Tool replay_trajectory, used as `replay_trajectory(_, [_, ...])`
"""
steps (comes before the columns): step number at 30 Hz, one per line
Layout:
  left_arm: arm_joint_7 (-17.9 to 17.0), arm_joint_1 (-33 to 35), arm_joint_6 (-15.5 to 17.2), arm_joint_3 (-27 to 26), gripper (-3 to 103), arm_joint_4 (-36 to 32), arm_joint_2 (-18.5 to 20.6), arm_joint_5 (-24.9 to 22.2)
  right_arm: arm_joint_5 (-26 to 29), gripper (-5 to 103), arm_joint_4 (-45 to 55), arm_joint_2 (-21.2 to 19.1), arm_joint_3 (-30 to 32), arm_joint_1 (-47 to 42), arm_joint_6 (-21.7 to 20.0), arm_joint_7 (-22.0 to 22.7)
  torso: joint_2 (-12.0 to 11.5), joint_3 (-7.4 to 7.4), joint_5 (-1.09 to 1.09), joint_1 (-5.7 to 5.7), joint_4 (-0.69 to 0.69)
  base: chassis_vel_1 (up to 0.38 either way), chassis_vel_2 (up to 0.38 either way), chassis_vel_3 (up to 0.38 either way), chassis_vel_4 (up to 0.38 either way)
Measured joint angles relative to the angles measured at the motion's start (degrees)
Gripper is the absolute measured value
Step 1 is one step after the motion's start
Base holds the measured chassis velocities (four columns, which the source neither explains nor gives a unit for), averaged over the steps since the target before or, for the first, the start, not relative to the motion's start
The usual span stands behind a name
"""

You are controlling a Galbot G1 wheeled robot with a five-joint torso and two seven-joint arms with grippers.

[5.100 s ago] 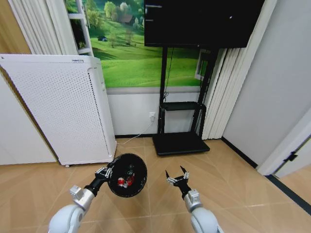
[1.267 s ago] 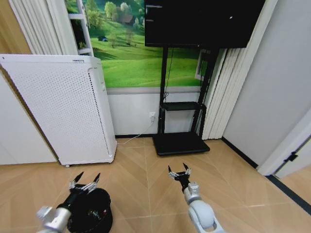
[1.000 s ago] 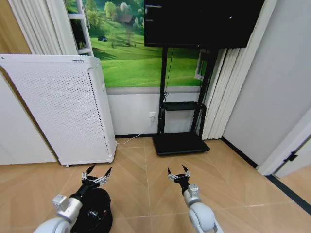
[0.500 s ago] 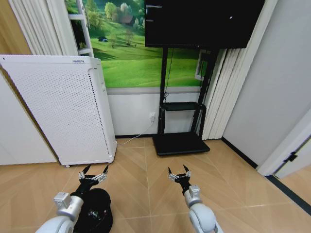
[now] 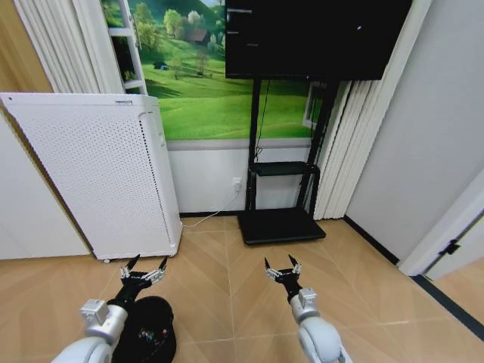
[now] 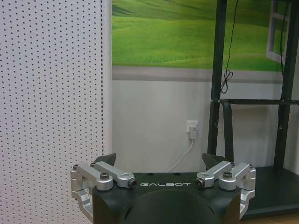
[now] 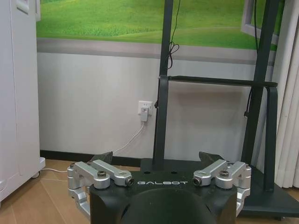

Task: Pick up the trash bin and place the garbage on the floor into it.

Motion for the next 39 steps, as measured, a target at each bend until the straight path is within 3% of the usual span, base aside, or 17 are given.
replay_trajectory(15, [-1.58,0.23,0.38,-0.13,100,-0.3,-0.01,-0.77,-0.02,100,0.5,-0.1,0.94,0.3,0.26,-0.03,4.39,3.22,0.0,1.15,0.0,0.0,0.0,0.0,0.0])
replay_trajectory(39, [-3.21,0.12,1.25,-0.3,100,-1.24,-0.2,-1.42,-0.1,100,0.72,-0.73,0.75,0.22,0.71,-0.35,9.7,6.88,0.0,2.81,-0.01,0.0,0.0,0.0,0.0])
